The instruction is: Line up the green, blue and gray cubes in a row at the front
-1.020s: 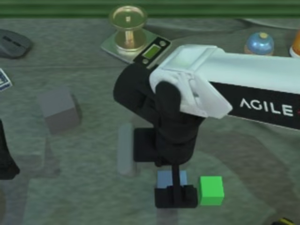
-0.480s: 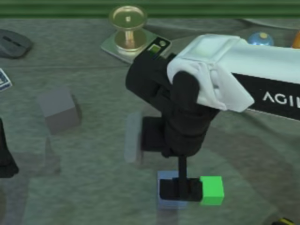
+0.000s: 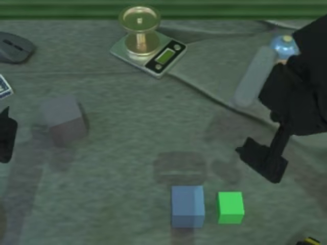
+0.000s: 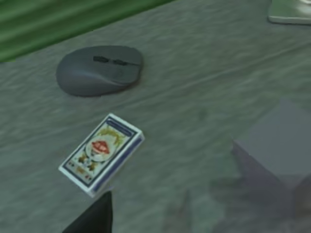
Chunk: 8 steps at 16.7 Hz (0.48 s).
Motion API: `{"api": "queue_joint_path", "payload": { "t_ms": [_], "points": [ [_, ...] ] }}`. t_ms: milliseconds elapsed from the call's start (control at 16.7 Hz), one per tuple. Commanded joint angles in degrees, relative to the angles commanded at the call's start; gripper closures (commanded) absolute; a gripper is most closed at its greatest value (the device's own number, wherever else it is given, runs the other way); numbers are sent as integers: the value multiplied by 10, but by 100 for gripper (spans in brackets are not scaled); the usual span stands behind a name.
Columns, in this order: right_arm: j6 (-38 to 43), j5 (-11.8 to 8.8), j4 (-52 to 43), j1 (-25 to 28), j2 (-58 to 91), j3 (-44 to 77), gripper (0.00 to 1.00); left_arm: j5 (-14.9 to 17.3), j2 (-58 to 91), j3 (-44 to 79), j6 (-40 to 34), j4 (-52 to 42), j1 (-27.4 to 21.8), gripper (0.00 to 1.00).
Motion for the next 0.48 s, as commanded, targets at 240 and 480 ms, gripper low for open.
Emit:
{"api": "queue_joint_path", "payload": {
  "t_ms": [240, 480],
  "points": [
    [78, -3, 128, -107, -240, -185, 0, -1, 270, 196, 110, -145, -20, 0],
    [153, 3, 244, -206, -457, -366, 0, -1, 510, 378, 214, -281, -40, 0]
  ]
}}
